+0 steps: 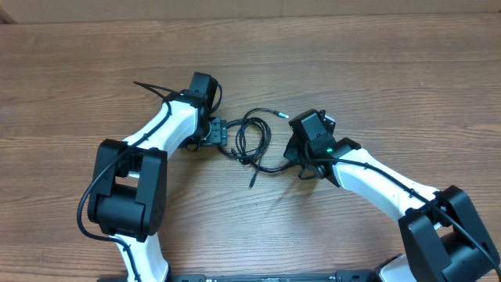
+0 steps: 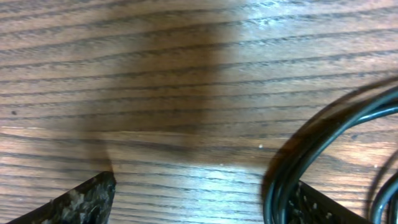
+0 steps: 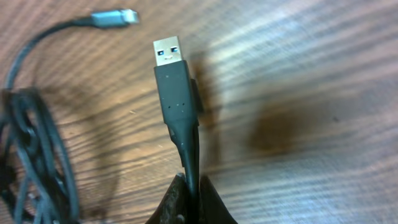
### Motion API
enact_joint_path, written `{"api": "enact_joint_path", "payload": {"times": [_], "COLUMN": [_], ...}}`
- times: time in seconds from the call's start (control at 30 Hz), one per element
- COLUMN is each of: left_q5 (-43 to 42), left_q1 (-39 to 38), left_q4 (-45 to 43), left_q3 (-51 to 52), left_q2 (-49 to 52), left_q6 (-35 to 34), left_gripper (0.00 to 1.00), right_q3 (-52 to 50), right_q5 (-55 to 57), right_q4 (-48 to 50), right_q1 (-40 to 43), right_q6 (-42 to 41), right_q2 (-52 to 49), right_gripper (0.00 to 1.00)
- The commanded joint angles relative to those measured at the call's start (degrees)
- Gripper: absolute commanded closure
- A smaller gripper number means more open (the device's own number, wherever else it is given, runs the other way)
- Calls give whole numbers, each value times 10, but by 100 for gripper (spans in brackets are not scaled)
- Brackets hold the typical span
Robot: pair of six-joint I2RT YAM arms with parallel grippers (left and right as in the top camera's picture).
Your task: Untangle cables
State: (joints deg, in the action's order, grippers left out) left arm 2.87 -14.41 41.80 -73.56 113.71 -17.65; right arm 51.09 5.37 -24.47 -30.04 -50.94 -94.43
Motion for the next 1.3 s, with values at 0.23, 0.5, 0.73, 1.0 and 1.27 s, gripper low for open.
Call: {"api": "enact_joint_path", "payload": {"times": [0.23,0.5,0.73,1.0,1.27], "left_q5": [-92,-131,-235,-250,-247], "left_q1": [6,6,6,5,5], "left_q4": [-3,-1,-11,-18,-29], "left_q3": [-6,-17,-17,-17,-15], "left_q2": [22,22,22,22,23], "left_q6": [35,58,122,134,134], "left_gripper": [14,14,13,15,15], "right_q3": [3,3,3,3,2], "right_q5": [-4,-15,-120,-186,-186], "right_q4": [-32,-36,35,20,84], "right_q1": [1,1,1,-10,-62], "right_q6": [-65,-60,42,10,-14], "right_q2": [5,5,5,-3,-57], "right_gripper": [83,52,60,62,53]}}
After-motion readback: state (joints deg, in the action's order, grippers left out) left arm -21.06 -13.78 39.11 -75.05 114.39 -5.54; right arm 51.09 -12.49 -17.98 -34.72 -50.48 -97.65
